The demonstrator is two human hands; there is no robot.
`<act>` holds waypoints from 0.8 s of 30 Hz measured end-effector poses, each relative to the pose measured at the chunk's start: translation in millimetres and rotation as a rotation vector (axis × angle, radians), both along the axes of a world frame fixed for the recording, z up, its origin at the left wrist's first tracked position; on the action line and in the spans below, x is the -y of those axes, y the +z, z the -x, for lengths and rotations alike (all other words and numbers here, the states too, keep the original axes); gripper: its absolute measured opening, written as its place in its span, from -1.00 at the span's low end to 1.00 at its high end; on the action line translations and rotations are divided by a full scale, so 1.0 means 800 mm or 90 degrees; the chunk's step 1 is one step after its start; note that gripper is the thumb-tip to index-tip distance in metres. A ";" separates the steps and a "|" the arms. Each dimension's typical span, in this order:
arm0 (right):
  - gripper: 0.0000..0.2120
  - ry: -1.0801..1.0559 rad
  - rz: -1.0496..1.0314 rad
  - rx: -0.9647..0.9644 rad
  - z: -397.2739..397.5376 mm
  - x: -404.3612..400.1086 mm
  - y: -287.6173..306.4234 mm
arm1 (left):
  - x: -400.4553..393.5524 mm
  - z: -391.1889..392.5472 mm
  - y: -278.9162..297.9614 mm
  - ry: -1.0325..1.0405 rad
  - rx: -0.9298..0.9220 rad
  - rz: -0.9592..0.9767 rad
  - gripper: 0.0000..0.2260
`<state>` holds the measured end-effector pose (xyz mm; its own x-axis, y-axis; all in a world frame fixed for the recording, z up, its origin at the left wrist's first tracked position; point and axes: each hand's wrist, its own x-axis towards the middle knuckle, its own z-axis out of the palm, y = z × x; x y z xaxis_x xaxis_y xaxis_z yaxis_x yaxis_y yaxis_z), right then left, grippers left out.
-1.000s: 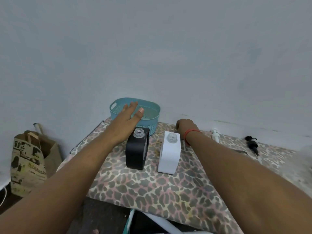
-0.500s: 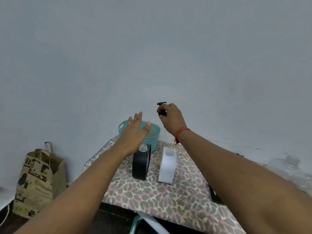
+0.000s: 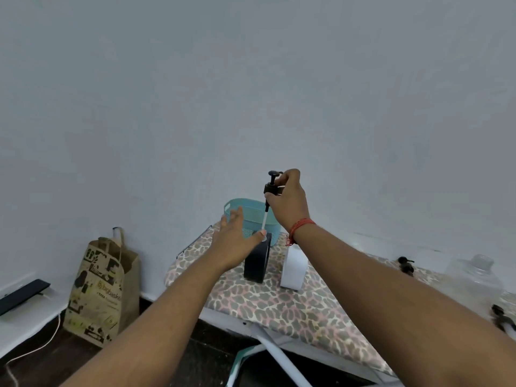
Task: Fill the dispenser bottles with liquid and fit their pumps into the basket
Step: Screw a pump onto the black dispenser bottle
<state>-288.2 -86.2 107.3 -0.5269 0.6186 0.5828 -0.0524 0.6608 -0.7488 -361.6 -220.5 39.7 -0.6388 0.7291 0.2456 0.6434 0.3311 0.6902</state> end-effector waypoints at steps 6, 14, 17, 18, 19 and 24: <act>-0.53 0.008 0.022 0.020 0.003 -0.010 -0.024 | -0.021 -0.004 -0.042 0.000 0.044 0.015 -0.10; -0.31 0.039 0.007 0.150 0.010 -0.026 -0.069 | -0.058 -0.003 -0.078 0.059 0.064 -0.012 -0.08; -0.27 0.052 -0.010 0.184 0.014 -0.028 -0.071 | -0.067 -0.003 -0.089 0.075 0.059 -0.044 -0.15; -0.26 0.060 -0.020 0.201 0.016 -0.028 -0.070 | -0.070 -0.003 -0.091 0.082 0.050 -0.049 -0.19; -0.24 0.069 -0.029 0.221 0.017 -0.028 -0.069 | -0.072 -0.002 -0.093 0.090 0.040 -0.048 -0.22; -0.30 0.074 -0.055 0.313 0.022 -0.028 -0.081 | -0.078 -0.004 -0.099 0.117 0.030 -0.042 -0.22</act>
